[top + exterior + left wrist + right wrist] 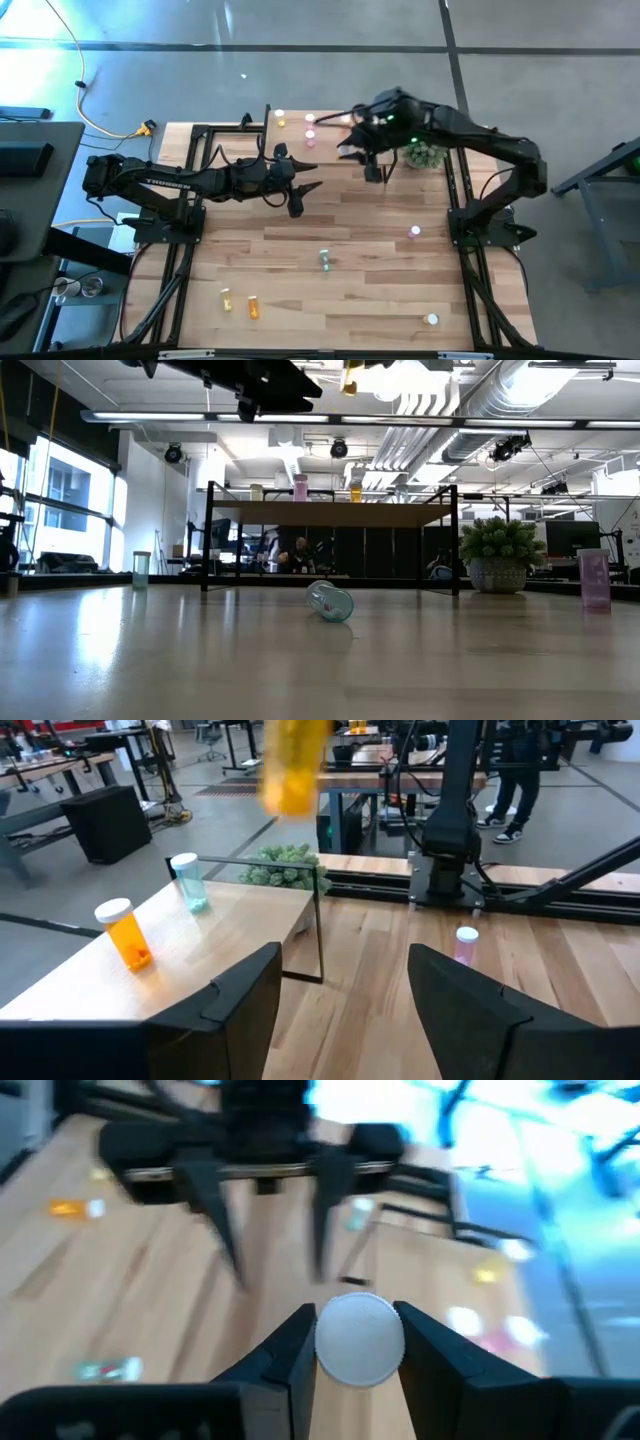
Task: Pick and place medicine bottles onto shelf by color
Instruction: Put the right orange pill bottle on the shelf aligned with the other orange pill bottle
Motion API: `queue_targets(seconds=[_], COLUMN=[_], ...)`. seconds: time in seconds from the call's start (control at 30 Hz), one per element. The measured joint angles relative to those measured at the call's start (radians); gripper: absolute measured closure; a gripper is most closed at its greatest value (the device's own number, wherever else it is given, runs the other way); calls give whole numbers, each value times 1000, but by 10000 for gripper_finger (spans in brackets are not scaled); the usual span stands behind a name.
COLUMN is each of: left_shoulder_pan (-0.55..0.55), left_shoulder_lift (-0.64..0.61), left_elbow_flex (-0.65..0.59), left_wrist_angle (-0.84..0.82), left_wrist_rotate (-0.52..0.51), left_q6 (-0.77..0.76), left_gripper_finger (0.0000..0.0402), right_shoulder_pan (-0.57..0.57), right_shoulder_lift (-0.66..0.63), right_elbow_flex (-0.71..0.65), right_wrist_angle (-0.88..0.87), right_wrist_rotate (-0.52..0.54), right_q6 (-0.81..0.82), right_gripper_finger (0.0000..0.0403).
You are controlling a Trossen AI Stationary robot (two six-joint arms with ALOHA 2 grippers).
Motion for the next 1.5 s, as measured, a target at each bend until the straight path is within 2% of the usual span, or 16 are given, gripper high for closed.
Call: queue_targets(seconds=[0.33,0.47,0.7,0.87,1.1,1.27,1.5], left_shoulder_pan=[0,0,0,0,0,0,0], left_shoulder_lift=[0,0,0,0,0,0,0], left_elbow_flex=[0,0,0,0,0,0,0], left_wrist_angle=[0,0,-2,-9,-9,-9,-12], left_wrist_rotate=[0,1,4,4,4,4,4], left_q6=[0,0,0,0,0,0,0], left_gripper_finger=[193,193,193,193,193,193,193], right_shoulder_pan=[-130,-192,-257,-263,-263,-262,-250], right_shoulder_lift=[-103,-58,88,154,174,133,9], right_elbow_flex=[1,1,-1,-1,-4,-139,-350], right_wrist_angle=[21,12,-32,-41,-90,-47,183], right_wrist_rotate=[35,23,-91,-106,-125,-121,-92], right_q6=[6,36,41,51,53,87,143], right_gripper_finger=[300,300,300,300,300,300,300])
